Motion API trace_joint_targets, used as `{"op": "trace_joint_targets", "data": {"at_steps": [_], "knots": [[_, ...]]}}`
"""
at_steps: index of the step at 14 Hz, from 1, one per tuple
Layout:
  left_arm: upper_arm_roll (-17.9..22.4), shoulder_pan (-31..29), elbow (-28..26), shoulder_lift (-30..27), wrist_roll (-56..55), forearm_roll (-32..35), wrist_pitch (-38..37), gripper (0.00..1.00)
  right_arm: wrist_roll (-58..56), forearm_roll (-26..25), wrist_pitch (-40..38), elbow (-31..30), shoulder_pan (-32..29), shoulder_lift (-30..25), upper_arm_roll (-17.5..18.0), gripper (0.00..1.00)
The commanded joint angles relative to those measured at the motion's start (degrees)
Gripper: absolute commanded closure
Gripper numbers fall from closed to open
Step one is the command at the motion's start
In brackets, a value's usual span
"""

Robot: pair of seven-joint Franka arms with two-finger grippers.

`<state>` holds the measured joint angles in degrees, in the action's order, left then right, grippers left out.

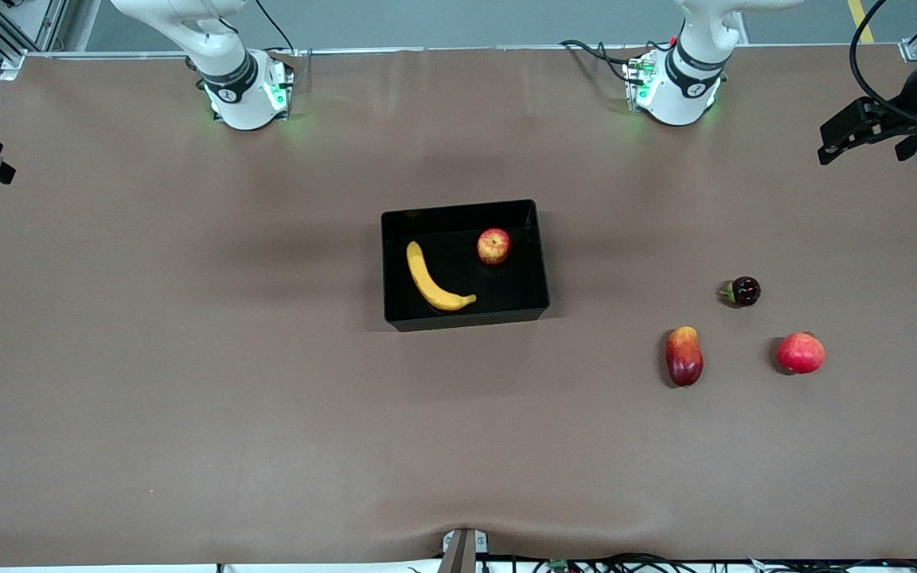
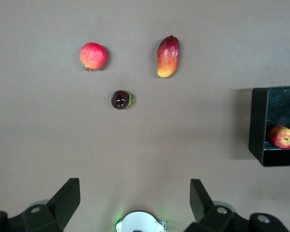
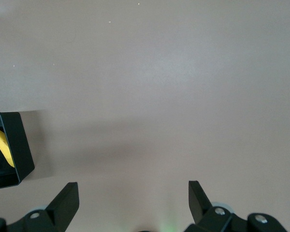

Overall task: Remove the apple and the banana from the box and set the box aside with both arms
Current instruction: 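Reach the left gripper over the apple inside the black box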

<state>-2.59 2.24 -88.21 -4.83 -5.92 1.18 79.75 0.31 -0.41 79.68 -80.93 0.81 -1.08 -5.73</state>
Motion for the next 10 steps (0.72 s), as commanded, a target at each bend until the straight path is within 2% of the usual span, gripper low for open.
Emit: {"op": "trace_joint_targets", "data": {"at_steps": [1,7,10], "knots": [[-0.22,-0.05,1.2,0.61,0.21,-0.31,-0.3,0.0,0.22,-0.29,0.39,-0.72,-0.37,-1.03,0.29,0.0],[-1.27,0.74,3.4,2.37,-1.19,-1.18,-0.39,0.0,0.22,-0.11,0.31,-0.72,-0.46,-1.03,0.2,0.0],[-10.03,1.01,2.96,5.26,-13.62,-1.27,0.48,0.0,0.22,-0.11,0.31,-0.72,-0.46,-1.03,0.2,0.0]]}}
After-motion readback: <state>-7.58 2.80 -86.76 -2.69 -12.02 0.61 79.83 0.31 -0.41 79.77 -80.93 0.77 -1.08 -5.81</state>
